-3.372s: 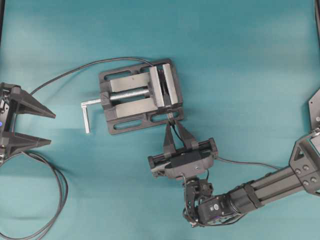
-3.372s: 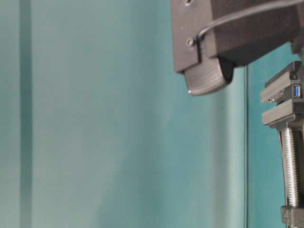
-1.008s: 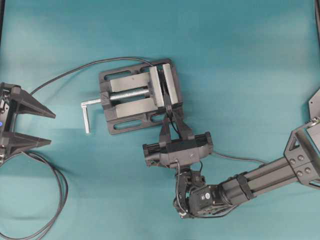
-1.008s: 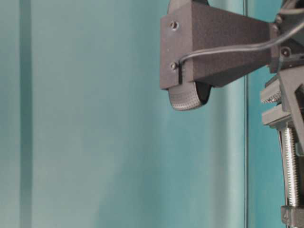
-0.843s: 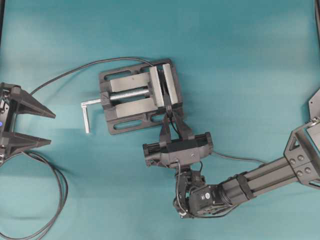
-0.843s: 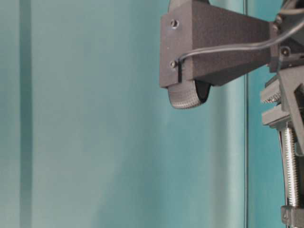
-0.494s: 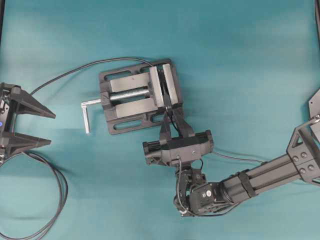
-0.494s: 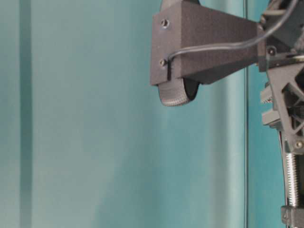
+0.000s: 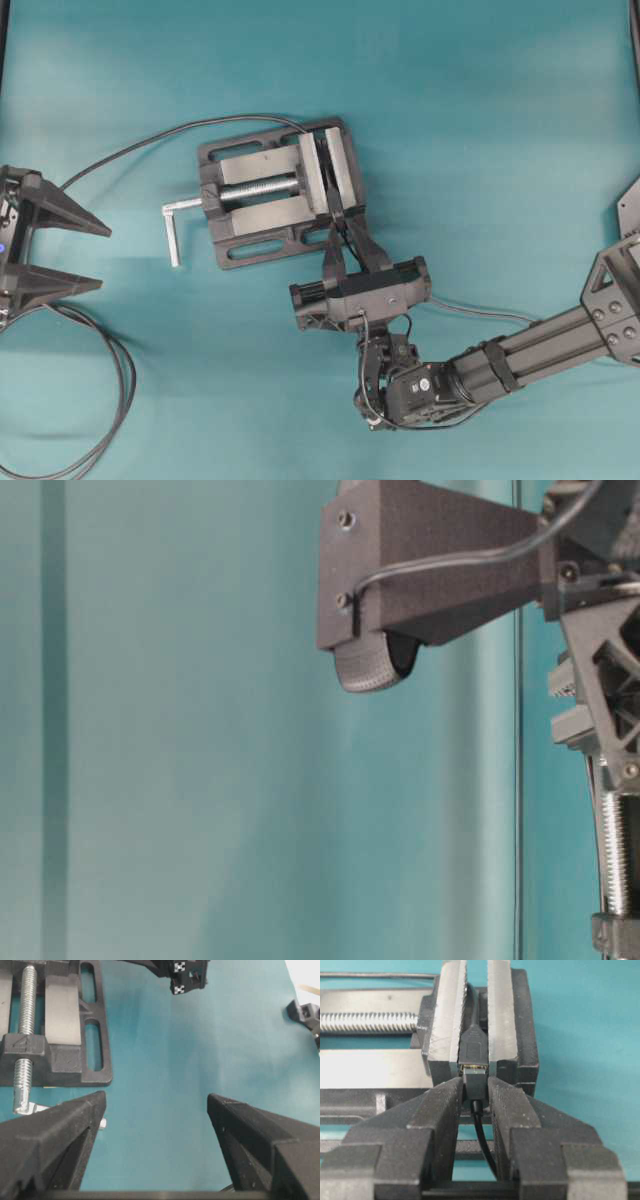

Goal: Insert the USB cable into the fixed female connector.
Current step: 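Push the USB plug down into the port between the vise jaws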

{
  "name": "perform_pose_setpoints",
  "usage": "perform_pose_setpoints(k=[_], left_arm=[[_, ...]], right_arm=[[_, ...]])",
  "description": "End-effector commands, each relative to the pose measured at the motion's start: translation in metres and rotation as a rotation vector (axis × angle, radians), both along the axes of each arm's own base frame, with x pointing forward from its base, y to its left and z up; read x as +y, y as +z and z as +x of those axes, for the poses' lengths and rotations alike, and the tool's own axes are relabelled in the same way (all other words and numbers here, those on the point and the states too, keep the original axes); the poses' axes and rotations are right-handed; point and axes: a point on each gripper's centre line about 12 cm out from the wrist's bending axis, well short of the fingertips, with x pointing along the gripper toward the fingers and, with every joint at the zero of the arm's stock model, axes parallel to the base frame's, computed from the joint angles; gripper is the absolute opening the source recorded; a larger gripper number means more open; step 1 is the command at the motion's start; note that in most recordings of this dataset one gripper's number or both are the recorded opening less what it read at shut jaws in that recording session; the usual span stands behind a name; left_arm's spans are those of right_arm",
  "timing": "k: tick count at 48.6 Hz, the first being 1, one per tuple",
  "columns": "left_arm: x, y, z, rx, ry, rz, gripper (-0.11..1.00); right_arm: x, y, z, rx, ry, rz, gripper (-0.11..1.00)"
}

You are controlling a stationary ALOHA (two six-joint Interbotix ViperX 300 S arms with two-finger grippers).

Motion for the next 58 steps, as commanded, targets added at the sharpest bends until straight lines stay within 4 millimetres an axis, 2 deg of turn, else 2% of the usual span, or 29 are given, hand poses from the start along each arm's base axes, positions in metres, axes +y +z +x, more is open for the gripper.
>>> perform_pose_setpoints(k=[1, 38, 58], left_arm=[[-0.001, 0.003, 0.002, -0.004, 0.002, -0.008, 1.00], [-0.001, 0.001, 0.001, 0.013, -0.003, 0.003, 1.00], [-0.001, -0.001, 0.001, 0.024, -0.005, 0.007, 1.00]], right_arm=[[-0.020, 0.019, 0.005, -0.041, -0.044, 0.004, 0.21], [-0.048, 0.003, 0.014, -0.020, -0.097, -0.039, 0.21], [-0.065, 0.005, 0.017, -0.028, -0.109, -0.066, 0.21]])
